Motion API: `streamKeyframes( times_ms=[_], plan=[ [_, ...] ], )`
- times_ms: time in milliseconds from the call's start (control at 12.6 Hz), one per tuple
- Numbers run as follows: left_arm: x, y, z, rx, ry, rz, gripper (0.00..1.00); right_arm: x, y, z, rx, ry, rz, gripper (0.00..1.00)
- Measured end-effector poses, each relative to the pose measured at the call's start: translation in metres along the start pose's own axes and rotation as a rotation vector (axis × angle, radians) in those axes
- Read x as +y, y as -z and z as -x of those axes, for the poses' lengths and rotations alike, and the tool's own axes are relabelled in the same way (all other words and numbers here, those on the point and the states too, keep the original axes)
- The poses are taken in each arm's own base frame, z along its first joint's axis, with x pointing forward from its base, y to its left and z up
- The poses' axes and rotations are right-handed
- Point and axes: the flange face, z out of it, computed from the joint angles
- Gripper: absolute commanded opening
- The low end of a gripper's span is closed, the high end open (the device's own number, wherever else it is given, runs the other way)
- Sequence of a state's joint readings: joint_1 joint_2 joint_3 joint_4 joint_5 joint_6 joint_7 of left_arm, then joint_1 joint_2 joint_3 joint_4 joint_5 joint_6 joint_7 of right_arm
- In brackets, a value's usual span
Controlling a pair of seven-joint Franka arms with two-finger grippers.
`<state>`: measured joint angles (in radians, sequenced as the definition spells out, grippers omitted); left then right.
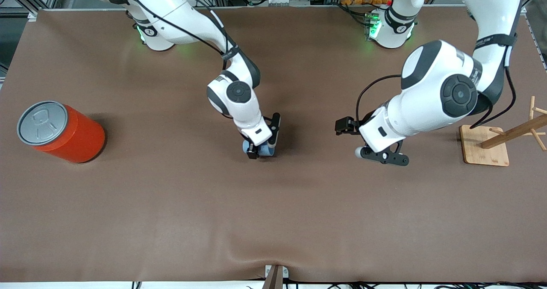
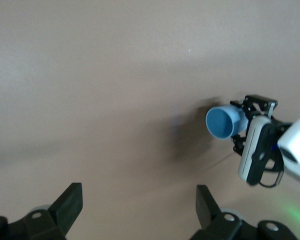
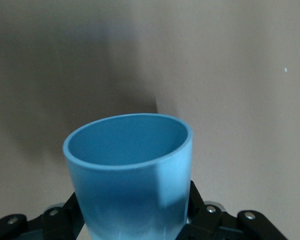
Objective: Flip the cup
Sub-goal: 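Lift the cup with the right gripper while the left gripper approaches, then grasp the cup with the left gripper while the right gripper releases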
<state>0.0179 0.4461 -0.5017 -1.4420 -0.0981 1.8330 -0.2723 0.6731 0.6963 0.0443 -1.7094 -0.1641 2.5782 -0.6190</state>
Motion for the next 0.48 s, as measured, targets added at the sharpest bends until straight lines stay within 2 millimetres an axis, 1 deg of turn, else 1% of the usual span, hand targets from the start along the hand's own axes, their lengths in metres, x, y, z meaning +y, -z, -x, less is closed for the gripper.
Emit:
streamKeyframes(
  times_ms=[79,318,397,477],
  plan=[
    [-0.004,-0.01,-0.006,0.003,0.006,0.01,1.0,-0.001,0.001,-0.002,-0.004,0.02,0.01,1.0],
    [-0.023,-0.049,-0.025,-0.021,0.045,0.056,1.0,0.005,0.008,-0.002,-0.016,0.035,0.019,1.0],
    [-0.026,-0.059,-0.03,-0.025,0.068,0.106,1.0,0.007,0.014,-0.002,-0.037,0.032,0.008,1.0],
    [-0.026,-0.069,-0.035,-0.018,0.094,0.157,1.0,0.01,0.026,-0.003,-0.063,0.016,-0.004,1.0]
  ],
)
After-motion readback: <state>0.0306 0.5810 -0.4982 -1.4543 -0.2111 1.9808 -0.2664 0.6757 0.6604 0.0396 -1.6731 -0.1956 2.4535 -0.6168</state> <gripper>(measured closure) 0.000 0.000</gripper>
